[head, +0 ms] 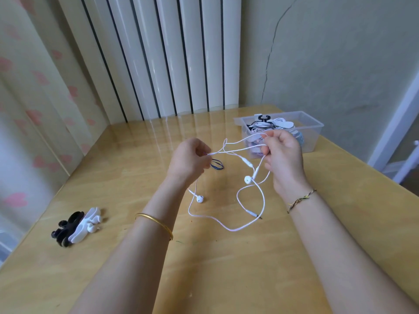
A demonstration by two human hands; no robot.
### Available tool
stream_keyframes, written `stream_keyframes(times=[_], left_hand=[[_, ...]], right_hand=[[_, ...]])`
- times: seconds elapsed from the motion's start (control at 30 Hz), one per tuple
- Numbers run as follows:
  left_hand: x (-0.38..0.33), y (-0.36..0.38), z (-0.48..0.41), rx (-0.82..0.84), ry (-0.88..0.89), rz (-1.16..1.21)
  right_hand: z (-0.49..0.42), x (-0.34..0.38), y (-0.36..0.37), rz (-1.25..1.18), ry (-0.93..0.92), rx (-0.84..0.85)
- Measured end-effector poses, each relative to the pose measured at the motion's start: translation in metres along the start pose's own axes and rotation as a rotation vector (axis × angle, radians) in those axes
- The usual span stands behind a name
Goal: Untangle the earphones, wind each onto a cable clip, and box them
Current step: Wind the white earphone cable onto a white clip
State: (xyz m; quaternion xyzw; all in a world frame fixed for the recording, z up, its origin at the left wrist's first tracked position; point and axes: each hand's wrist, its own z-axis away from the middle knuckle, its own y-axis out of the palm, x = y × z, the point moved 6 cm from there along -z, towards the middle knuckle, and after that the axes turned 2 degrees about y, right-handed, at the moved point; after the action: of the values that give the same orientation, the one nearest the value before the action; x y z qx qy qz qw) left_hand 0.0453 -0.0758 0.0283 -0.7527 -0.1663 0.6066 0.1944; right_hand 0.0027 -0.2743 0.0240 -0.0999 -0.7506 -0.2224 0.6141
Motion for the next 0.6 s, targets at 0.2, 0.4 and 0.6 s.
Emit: stream_keyframes(times=[0.2,0.4,0.6], left_hand=[[-0.005,-0.001,0.001,-0.009,0.037,-0.161],[-0.005,0.002,0.005,0.079,-0.017,-0.014],[-0.007,0.003,0.011,0.167,-0.146,0.139]], right_hand=[[-0.013,-0.017,-0.018,0.206,-0.021,-0.161],[-0.019,-0.024,-0.037,0.540,-0.001,-0.203],[-0.009,-0.011,-0.025,1.092,-0.114,-0.046]])
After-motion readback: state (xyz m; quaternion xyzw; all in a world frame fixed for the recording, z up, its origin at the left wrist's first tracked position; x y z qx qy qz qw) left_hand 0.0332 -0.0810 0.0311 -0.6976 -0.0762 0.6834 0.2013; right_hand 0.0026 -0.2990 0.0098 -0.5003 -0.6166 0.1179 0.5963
